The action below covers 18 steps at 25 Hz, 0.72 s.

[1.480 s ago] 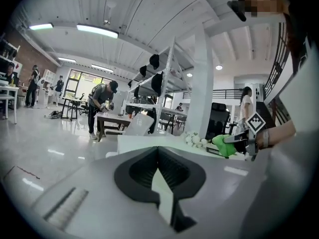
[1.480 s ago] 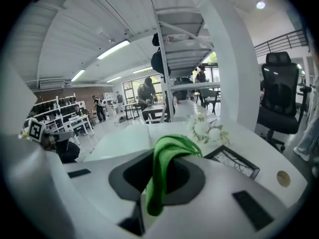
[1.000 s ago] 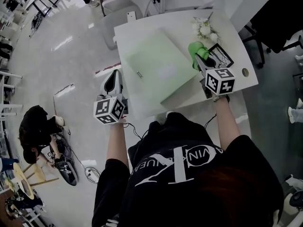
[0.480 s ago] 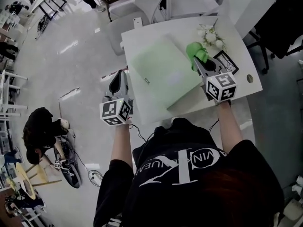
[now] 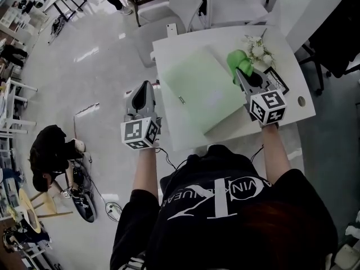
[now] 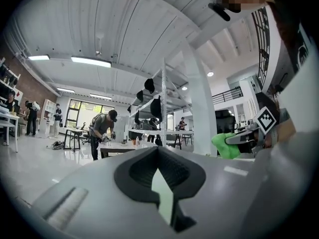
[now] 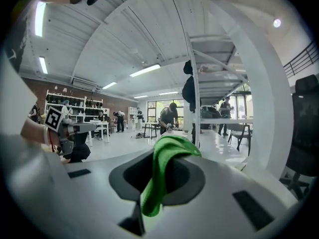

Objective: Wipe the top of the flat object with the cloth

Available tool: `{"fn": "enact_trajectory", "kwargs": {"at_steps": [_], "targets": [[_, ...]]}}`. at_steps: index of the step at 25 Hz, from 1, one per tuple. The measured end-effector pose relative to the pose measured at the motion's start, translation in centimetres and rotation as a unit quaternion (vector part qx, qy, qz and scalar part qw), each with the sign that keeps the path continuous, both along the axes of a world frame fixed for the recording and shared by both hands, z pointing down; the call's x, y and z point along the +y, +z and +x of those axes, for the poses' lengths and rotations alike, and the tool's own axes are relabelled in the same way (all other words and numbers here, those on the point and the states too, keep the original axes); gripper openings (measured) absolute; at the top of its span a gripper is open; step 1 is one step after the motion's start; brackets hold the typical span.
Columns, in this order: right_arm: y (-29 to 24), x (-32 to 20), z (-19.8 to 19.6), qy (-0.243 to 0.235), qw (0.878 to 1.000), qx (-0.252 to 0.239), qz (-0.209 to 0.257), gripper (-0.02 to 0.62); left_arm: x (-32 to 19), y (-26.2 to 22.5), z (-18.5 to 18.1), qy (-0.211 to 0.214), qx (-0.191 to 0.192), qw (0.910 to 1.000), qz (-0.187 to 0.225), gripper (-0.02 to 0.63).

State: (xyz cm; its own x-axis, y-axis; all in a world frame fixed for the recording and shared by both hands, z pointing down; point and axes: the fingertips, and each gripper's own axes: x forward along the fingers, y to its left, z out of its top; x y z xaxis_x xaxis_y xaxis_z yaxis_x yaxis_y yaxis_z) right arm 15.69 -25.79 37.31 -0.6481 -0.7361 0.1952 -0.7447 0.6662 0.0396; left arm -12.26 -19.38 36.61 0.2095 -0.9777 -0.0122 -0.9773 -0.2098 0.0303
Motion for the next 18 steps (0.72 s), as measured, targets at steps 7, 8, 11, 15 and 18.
{"fn": "enact_trajectory", "kwargs": {"at_steps": [7,8,11,15,18], "targets": [[-1.3,-0.6,-0.9,-0.008,1.0,-0.001,0.015,0.043,-0.3,-1.8,-0.6,-0.008,-0.001,0.9997,0.022,0.011],[-1.5,-0.6,-1.1,-0.01,1.0,-0.001,0.017,0.043,-0.3,-2.0,-0.6,-0.009,-0.001,0.9997,0.025,0.011],[-1.6,-0.7,-1.5,-0.014,1.0,-0.001,0.021,0.043,-0.5,-2.4,-0.7,-0.01,-0.004,0.9995,0.031,0.011],[-1.5,-0.9,-1.8,-0.017,1.0,-0.003,0.023,0.043,-0.7,-2.5,-0.8,-0.012,-0.009,0.9993,0.034,0.011],[-1.5,-0.9,-2.1,-0.019,1.0,-0.004,0.023,0.043,-0.7,-2.5,-1.0,-0.014,-0.01,0.9993,0.034,0.011]]}}
